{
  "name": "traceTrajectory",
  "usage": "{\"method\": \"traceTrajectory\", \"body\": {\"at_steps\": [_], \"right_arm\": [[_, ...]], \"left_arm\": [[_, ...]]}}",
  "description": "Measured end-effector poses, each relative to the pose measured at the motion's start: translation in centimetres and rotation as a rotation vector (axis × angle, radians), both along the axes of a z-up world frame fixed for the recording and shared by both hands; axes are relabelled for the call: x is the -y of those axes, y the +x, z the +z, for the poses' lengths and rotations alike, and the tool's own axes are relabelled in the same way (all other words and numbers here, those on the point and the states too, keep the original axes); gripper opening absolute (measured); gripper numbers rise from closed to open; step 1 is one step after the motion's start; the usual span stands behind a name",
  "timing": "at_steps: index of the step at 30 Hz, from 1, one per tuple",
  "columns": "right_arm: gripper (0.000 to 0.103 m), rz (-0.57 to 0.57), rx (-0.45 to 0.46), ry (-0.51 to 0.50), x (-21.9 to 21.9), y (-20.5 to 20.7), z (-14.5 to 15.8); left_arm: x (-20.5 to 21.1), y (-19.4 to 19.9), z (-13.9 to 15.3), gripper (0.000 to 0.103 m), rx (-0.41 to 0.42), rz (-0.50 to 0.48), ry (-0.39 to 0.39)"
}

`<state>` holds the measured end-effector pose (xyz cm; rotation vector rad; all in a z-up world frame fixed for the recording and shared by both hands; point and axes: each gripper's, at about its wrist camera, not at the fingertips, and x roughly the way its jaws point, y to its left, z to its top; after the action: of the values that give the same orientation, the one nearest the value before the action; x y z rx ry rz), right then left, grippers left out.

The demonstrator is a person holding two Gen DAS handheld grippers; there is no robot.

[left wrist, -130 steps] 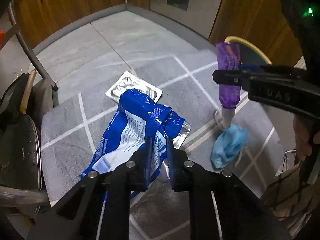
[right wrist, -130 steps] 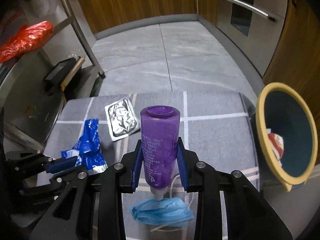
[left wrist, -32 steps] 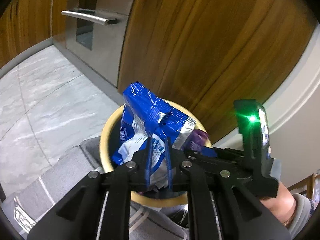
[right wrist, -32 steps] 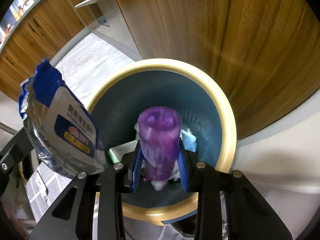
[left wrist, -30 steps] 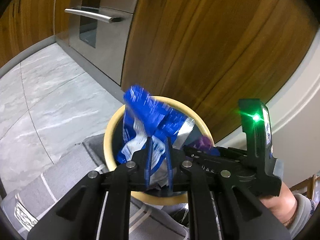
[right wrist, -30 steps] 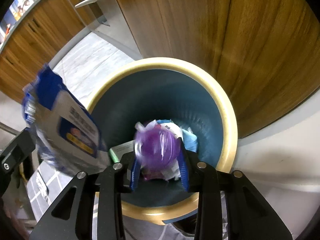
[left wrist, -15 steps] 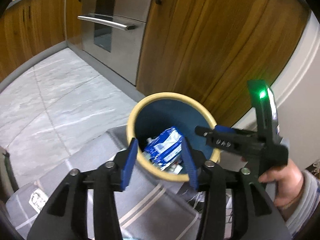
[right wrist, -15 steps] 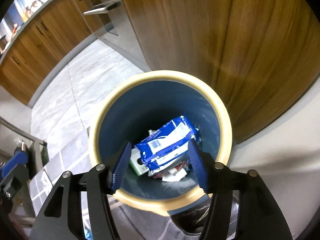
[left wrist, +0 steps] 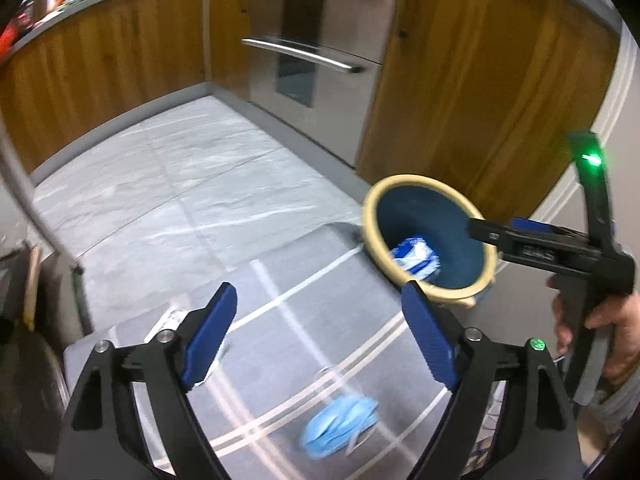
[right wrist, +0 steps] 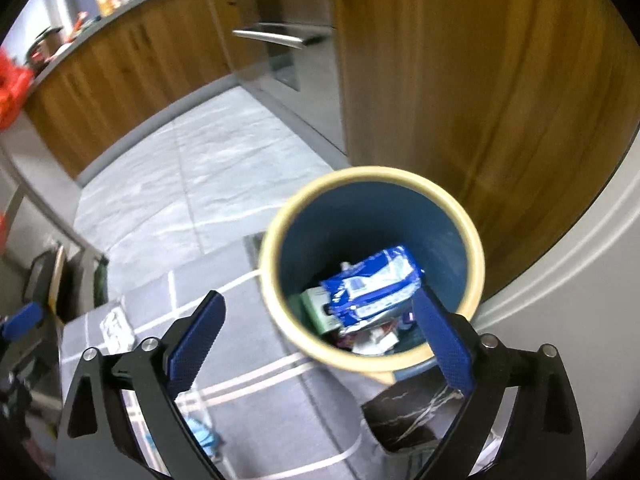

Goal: Collect trash
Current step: 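Move both open grippers back over the blue mask and foil tray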

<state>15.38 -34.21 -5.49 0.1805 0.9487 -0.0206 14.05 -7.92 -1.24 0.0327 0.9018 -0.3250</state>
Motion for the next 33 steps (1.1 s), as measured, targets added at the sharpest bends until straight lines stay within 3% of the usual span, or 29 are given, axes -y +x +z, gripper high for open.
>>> {"method": "traceTrajectory", "body": {"at_steps": [6, 14, 19, 26, 33], "right_arm": [[0.097, 0.098, 0.033, -0.044, -5.4, -3.3, 0.4], [0.097, 0.237, -0.053, -0.084, -11.7, -6.2, -2.6], [0.097, 0.280, -0.124, -0.070, -14.2, -7.0, -4.8], [0.097, 0.267, -0.204, -0.010, -16.2, -8.4, -7.5], [0.097, 0.260, -0.241, -0.008, -17.4, -8.9, -9.5]], "left_arm": [[-6.7, -2.2, -0.4, 0.090, -0.007, 0.136, 0.005], [-12.6, -3.6, -2.6, 0.096, -0.043, 0.292, -0.001], [-13.8, -3.1, -4.2, 0.096, -0.066, 0.330, 0.015], [-12.9, -1.7, -7.1, 0.096, -0.101, 0.304, 0.081], [-12.4, 0.8, -10.9, 0.096, -0.151, 0.354, 0.078]]}}
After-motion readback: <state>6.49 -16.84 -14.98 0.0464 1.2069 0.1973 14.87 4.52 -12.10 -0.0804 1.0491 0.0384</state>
